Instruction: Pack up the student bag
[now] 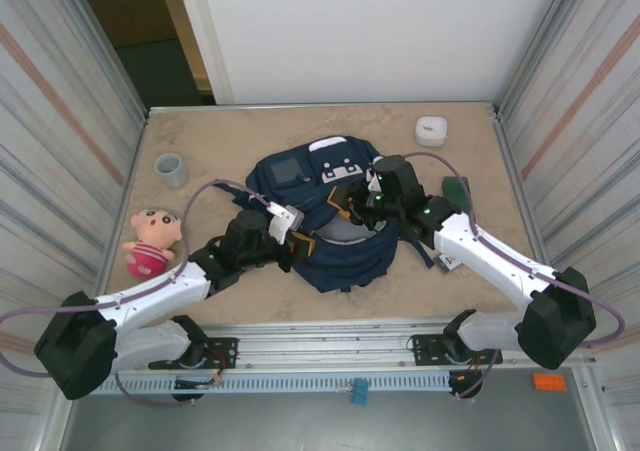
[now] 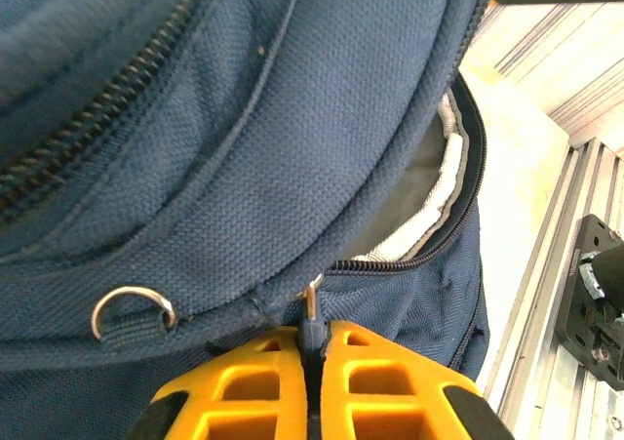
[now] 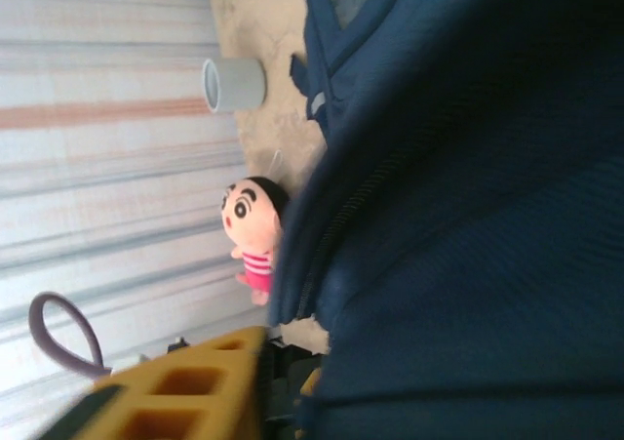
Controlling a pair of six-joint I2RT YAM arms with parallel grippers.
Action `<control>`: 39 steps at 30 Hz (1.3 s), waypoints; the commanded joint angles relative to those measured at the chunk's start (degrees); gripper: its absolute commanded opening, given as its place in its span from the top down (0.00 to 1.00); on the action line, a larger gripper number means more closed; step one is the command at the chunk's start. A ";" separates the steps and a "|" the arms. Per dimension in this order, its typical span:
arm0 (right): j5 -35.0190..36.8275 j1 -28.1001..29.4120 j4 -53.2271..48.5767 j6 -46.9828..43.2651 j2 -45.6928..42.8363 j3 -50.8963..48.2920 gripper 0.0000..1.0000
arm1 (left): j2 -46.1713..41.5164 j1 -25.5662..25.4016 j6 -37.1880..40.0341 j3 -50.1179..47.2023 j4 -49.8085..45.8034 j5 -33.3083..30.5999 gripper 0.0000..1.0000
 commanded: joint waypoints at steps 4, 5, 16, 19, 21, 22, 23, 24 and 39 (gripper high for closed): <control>-9.84 -7.50 -13.01 -14.41 0.64 13.68 0.98 | -0.59 0.04 1.84 1.79 -2.44 -4.31 0.94; -11.61 -8.67 -15.21 -16.22 1.05 16.15 1.00 | -0.74 0.22 1.68 1.33 -2.36 -5.07 0.95; -22.67 -13.57 -22.42 -23.31 6.64 27.97 1.00 | -1.76 6.84 4.19 2.56 -0.43 1.08 0.95; -21.16 -12.55 -21.61 -23.26 7.40 26.25 1.00 | -1.39 6.84 6.04 4.55 2.50 11.02 0.91; -21.23 -11.79 -20.63 -22.98 7.88 25.14 1.00 | -0.85 6.67 6.18 6.40 2.18 14.09 0.87; -21.45 -11.44 -20.06 -22.92 8.06 24.77 1.00 | -0.62 6.51 6.55 7.22 1.37 14.68 0.84; -21.59 -11.33 -19.93 -22.92 8.12 24.58 1.00 | -0.46 6.49 7.12 7.76 0.78 14.52 0.80; -21.63 -11.13 -20.04 -22.95 8.11 24.50 1.00 | -0.48 6.49 7.75 8.04 0.11 13.76 0.76; -23.32 -10.96 -18.82 -22.06 7.32 24.17 1.00 | 2.08 6.63 11.69 5.43 -3.03 13.03 0.66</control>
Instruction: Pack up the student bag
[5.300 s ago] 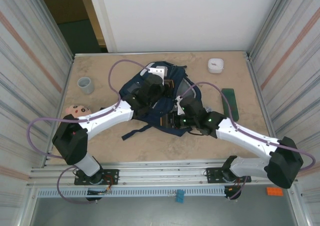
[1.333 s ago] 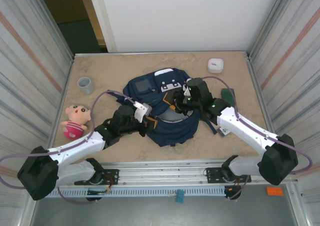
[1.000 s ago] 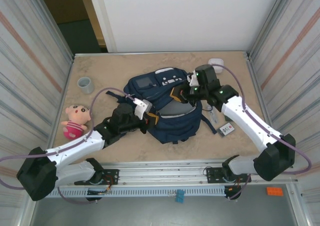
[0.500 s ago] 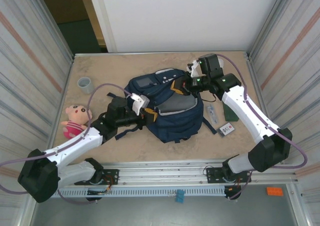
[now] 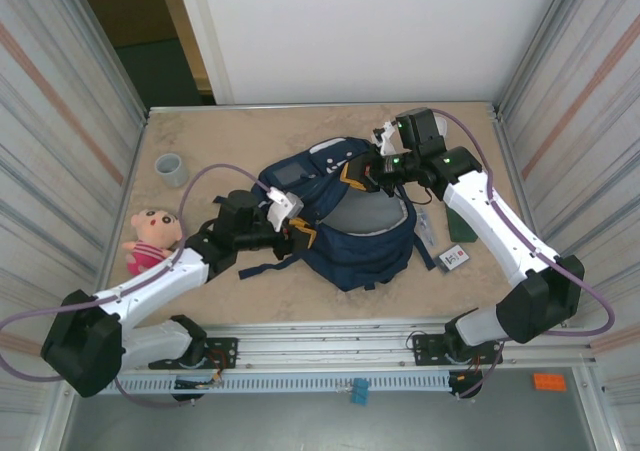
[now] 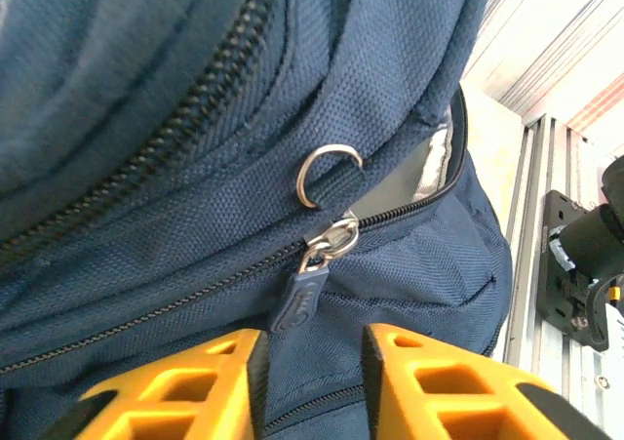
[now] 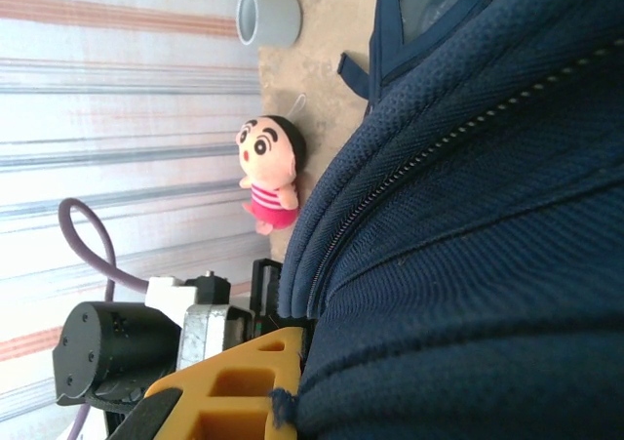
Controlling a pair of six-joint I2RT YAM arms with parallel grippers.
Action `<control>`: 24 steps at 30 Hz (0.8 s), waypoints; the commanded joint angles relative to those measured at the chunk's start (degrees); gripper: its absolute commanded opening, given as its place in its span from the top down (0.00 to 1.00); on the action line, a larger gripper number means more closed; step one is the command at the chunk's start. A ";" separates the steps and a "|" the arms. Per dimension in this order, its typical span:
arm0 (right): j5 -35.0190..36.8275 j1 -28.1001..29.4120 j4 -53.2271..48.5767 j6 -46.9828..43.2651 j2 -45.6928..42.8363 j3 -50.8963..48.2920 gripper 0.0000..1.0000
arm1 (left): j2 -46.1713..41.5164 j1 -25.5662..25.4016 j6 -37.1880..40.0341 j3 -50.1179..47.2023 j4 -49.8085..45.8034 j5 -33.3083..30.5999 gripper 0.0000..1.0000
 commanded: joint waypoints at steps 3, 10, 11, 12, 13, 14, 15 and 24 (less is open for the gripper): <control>-4.52 0.47 5.83 -0.07 -1.42 0.65 1.00 | 0.16 -0.50 0.13 -1.98 2.97 -0.43 0.60; -5.40 0.74 6.83 0.74 -1.41 0.37 1.00 | 6.06 -0.91 -0.24 -0.13 9.38 1.47 0.58; -5.38 0.83 6.90 0.82 -1.46 0.29 1.00 | 6.89 -1.24 -0.23 0.46 10.13 1.53 0.58; -5.31 0.83 7.00 0.89 -1.43 0.21 1.00 | 7.67 -1.36 -0.31 0.98 10.99 1.65 0.58; -5.31 0.83 6.96 0.94 -1.54 0.20 1.00 | 8.17 -1.45 -0.51 1.36 11.78 1.82 0.58; -5.31 0.83 6.94 0.93 -1.52 0.06 1.00 | 8.63 -1.54 -0.87 1.88 12.47 2.09 0.63; -5.24 0.85 6.90 0.94 -1.66 0.04 1.00 | 8.89 -1.63 -0.99 2.44 12.80 2.39 0.69; -5.74 0.44 5.71 0.42 -2.68 0.62 1.00 | 4.13 -2.18 3.31 1.14 2.37 -5.84 1.00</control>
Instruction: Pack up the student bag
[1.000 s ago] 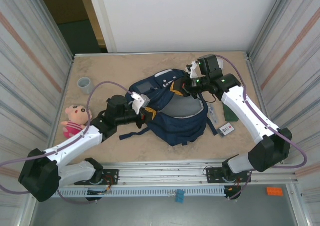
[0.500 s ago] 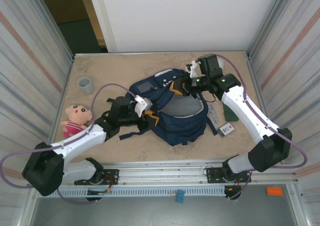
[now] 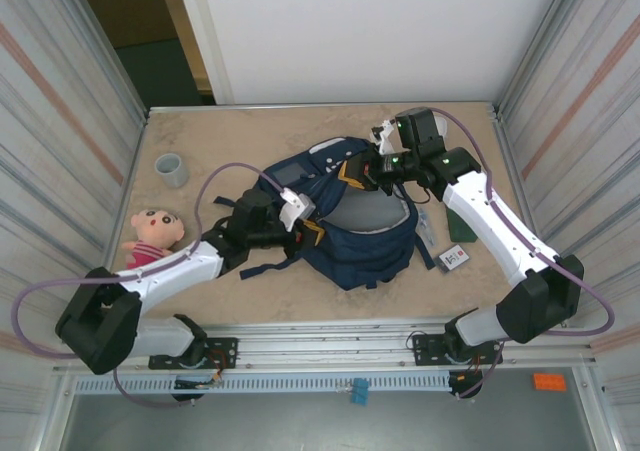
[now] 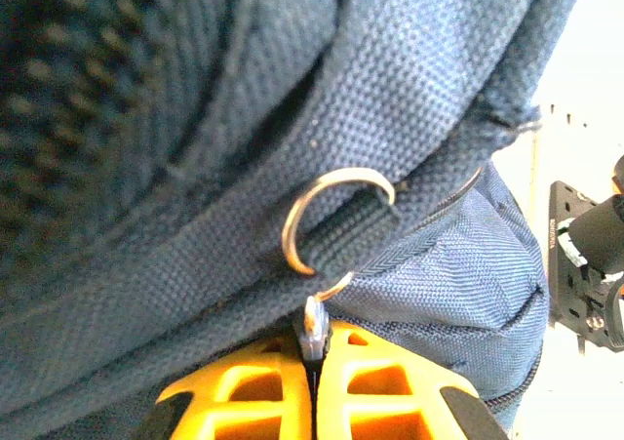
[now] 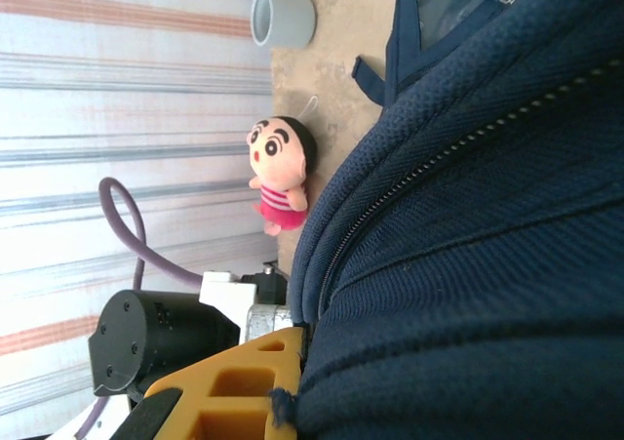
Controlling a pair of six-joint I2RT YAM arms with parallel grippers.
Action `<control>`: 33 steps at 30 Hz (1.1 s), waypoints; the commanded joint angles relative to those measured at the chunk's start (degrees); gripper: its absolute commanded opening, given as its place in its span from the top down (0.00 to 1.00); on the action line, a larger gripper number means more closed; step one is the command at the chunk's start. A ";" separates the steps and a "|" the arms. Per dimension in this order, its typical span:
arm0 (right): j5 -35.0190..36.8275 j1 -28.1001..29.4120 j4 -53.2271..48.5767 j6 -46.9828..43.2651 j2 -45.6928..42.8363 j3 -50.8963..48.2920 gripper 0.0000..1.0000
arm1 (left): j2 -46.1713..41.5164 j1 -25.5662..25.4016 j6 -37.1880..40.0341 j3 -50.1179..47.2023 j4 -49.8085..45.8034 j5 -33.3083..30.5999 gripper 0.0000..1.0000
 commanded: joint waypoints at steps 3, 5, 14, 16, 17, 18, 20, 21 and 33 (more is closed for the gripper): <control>-5.71 -0.20 3.01 -0.11 -3.13 2.07 1.00 | -3.36 1.18 2.55 -0.50 -7.85 -10.91 1.00; -6.62 -0.26 2.76 -0.19 -3.25 3.13 1.00 | -2.63 2.75 1.82 -0.66 -10.24 -14.03 1.00; -8.47 -0.68 0.30 -0.68 -3.46 9.12 1.00 | 9.61 11.40 -2.46 5.74 -11.23 -23.37 1.00; -7.33 -0.82 0.43 -0.48 -3.64 9.57 1.00 | 12.99 12.88 -4.11 8.83 -12.34 -24.92 1.00; -6.38 -0.82 0.73 -0.33 -3.77 9.51 1.00 | 14.42 13.70 -4.71 10.32 -12.99 -25.14 1.00; -5.30 -0.82 1.18 -0.03 -3.79 9.15 1.00 | 15.23 14.10 -5.08 11.39 -13.52 -24.86 1.00; -2.81 -0.49 4.18 1.36 -3.77 7.21 1.00 | 15.26 14.34 -5.04 12.98 -13.85 -24.65 0.90; -1.80 -0.38 6.18 2.36 -3.61 6.09 1.00 | 14.39 14.36 -5.30 13.08 -13.71 -24.64 0.83; 5.33 3.45 23.05 6.15 5.89 6.11 1.00 | -11.70 14.36 -13.96 9.61 -24.64 -27.35 0.32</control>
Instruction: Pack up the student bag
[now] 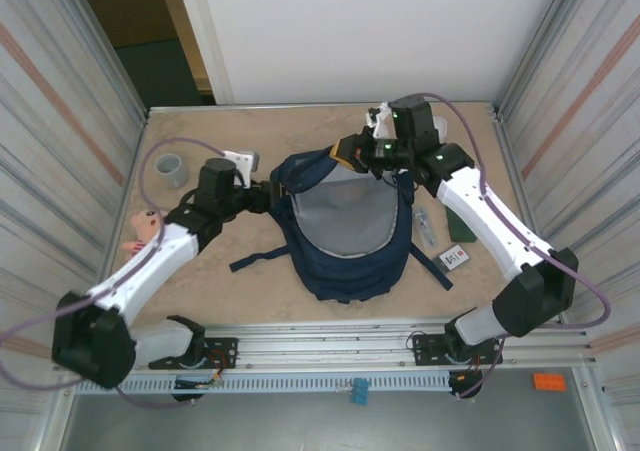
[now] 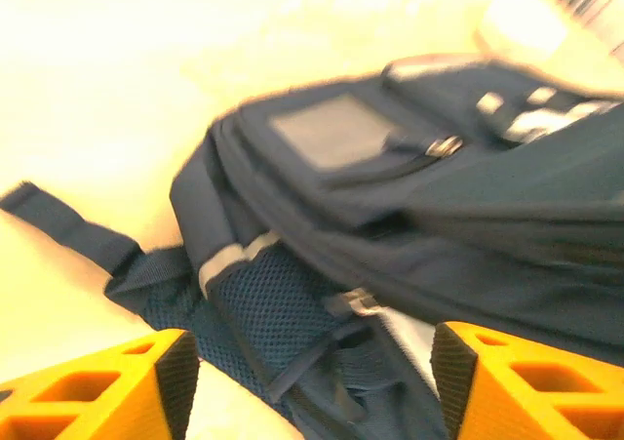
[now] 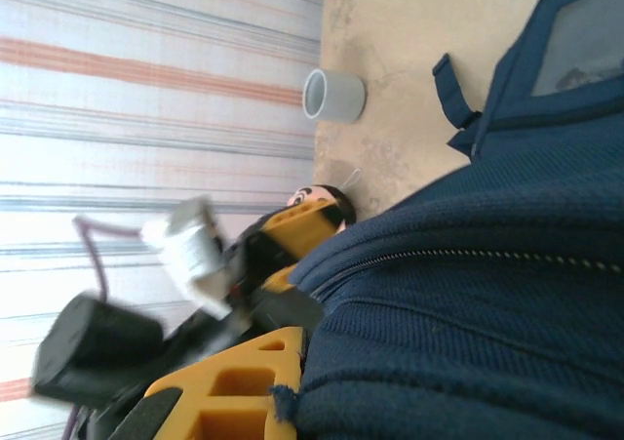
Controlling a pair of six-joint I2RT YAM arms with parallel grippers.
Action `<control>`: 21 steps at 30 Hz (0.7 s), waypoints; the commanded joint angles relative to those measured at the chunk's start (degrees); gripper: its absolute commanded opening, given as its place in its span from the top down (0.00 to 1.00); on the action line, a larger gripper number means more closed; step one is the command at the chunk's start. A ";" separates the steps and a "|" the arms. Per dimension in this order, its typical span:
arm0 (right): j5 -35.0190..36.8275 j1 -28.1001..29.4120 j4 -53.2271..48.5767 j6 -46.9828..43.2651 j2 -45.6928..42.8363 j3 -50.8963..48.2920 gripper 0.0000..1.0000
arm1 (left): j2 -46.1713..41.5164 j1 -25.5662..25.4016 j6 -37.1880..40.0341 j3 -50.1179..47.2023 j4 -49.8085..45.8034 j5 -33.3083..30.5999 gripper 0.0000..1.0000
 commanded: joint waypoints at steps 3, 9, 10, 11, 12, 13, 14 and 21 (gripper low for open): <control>0.79 2.85 11.66 1.63 5.68 7.44 1.00 | -8.60 -0.04 -2.47 -2.55 -7.32 -4.63 0.31; 4.36 4.47 14.40 2.83 9.41 10.39 1.00 | -12.34 -0.03 -0.29 -0.63 -11.84 -7.78 0.30; 4.84 4.62 14.46 3.10 9.70 10.31 1.00 | -12.50 -0.03 0.28 -0.21 -12.14 -7.54 0.31; 5.18 4.74 14.43 3.20 9.91 10.13 1.00 | -12.55 0.02 0.83 0.13 -12.40 -7.21 0.31; 5.62 4.90 14.06 3.34 9.74 9.69 1.00 | -12.63 -0.03 1.33 0.42 -12.64 -6.80 0.30; 6.22 5.17 13.44 3.39 9.41 8.94 0.98 | -12.80 -0.03 1.95 0.42 -12.69 -6.13 0.30; 6.94 5.47 12.53 3.47 8.87 8.00 0.88 | -13.07 -0.03 2.33 0.27 -12.56 -5.44 0.31; 9.87 9.52 -0.55 5.04 -0.18 -6.06 0.44 | -16.89 0.02 0.34 -3.07 -12.67 -4.36 0.30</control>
